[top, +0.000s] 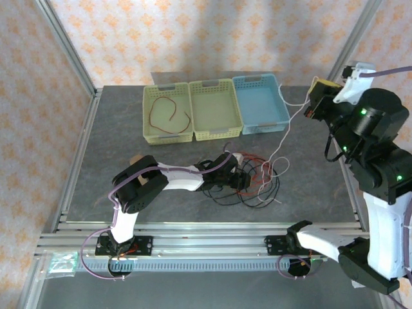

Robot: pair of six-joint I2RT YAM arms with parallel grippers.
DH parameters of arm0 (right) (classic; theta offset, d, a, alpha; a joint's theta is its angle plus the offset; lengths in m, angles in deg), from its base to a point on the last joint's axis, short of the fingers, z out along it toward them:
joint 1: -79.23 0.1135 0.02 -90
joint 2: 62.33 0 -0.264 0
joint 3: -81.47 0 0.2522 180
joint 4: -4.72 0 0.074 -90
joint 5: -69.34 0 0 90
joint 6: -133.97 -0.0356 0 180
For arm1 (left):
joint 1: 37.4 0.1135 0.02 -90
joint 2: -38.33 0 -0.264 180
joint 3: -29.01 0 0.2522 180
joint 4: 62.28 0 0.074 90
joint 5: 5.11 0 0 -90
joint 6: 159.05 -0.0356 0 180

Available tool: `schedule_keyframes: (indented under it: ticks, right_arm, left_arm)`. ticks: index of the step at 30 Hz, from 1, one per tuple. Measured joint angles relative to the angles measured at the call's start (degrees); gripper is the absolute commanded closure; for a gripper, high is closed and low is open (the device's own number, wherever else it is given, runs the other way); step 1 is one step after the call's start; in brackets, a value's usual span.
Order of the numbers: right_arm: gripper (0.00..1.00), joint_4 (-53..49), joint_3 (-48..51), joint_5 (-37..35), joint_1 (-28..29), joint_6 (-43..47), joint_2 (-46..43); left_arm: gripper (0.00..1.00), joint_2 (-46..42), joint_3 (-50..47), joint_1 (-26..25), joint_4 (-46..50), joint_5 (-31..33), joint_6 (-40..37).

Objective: Untangle the cables

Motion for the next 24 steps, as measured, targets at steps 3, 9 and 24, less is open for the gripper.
schedule_keyframes:
  ticks: [3, 9, 24]
  right_arm:
    - [1.00, 1.3, -3.0, -0.8, 0.0, 0.6, 0.1]
    - [1.00, 3.5, -10.6, -2.6, 0.0, 2.2, 2.6]
    - [1.00, 6.7, -7.4, -1.0, 0.0, 0.5, 5.7]
  left_arm:
    - [0.35, 0.0, 0.0, 0.0, 0.0, 0.0, 0.0]
    - [0.35, 0.0, 0.0, 0.0, 0.0, 0.0, 0.0]
    - [0.27, -8.9, 0.7, -0.5, 6.3, 6.4, -5.9]
